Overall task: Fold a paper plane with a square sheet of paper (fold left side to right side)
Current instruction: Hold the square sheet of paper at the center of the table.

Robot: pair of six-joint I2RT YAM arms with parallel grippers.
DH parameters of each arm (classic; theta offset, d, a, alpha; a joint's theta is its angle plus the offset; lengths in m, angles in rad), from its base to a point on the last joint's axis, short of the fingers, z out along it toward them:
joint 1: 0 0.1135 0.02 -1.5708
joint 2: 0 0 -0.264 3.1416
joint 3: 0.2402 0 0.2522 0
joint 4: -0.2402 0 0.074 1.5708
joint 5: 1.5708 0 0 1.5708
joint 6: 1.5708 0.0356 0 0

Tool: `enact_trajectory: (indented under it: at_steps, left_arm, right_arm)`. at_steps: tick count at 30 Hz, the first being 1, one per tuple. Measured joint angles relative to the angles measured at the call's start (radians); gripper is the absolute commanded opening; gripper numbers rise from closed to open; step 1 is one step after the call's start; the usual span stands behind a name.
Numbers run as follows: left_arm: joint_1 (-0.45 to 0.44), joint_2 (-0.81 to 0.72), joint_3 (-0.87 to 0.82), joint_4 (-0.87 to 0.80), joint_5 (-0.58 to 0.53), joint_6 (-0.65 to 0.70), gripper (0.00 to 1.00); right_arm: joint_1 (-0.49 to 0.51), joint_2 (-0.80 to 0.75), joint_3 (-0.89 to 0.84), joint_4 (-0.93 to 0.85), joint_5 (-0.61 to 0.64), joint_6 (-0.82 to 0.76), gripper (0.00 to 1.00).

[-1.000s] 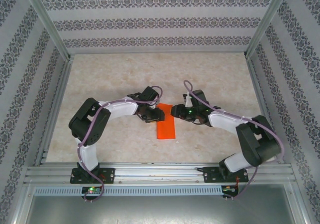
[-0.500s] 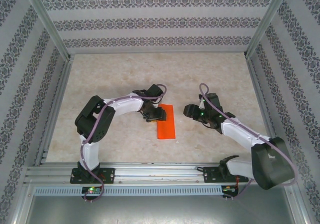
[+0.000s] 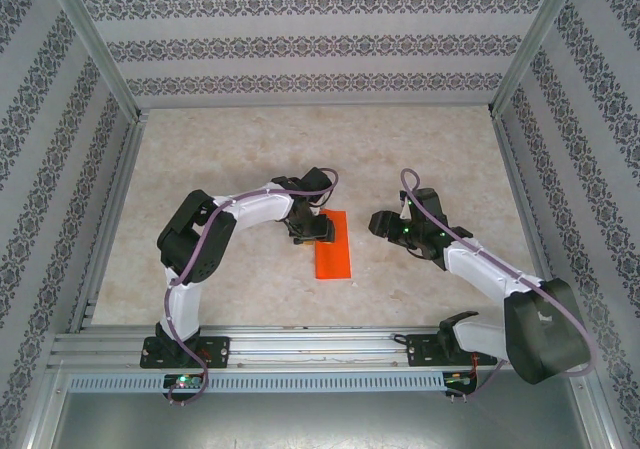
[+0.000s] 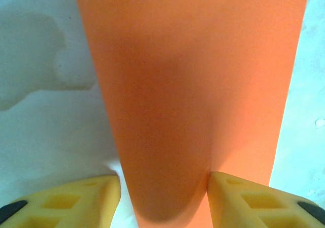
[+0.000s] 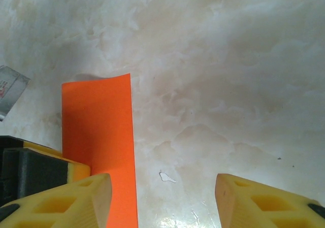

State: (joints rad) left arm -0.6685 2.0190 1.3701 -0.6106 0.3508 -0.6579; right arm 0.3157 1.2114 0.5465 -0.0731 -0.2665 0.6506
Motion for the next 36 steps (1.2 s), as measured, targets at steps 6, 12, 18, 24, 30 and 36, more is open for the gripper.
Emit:
enact_trajectory:
  at_steps: [6, 12, 18, 24, 30, 36]
  left_arm:
    - [0.000, 0.004, 0.005, -0.005, 0.000, -0.003, 0.52]
    - [0.000, 0.006, 0.008, -0.008, 0.000, -0.005, 0.52]
    - [0.000, 0.009, 0.011, -0.012, 0.000, -0.005, 0.52]
    - [0.000, 0.010, 0.012, -0.012, 0.000, -0.005, 0.52]
    - [0.000, 0.012, 0.016, -0.017, 0.000, -0.005, 0.52]
    - [0.000, 0.013, 0.016, -0.018, 0.000, -0.005, 0.52]
  right_arm:
    - [0.000, -0.008, 0.000, -0.005, 0.000, 0.000, 0.56]
    - [0.000, -0.008, 0.000, -0.006, 0.000, -0.001, 0.56]
    - [0.000, -0.008, 0.000, -0.006, -0.003, -0.003, 0.57]
    - [0.000, 0.007, 0.000, -0.006, -0.017, -0.003, 0.56]
    - [0.000, 0.054, 0.000, 0.005, -0.076, -0.002, 0.52]
    - [0.008, 0.159, 0.011, 0.080, -0.206, 0.031, 0.32]
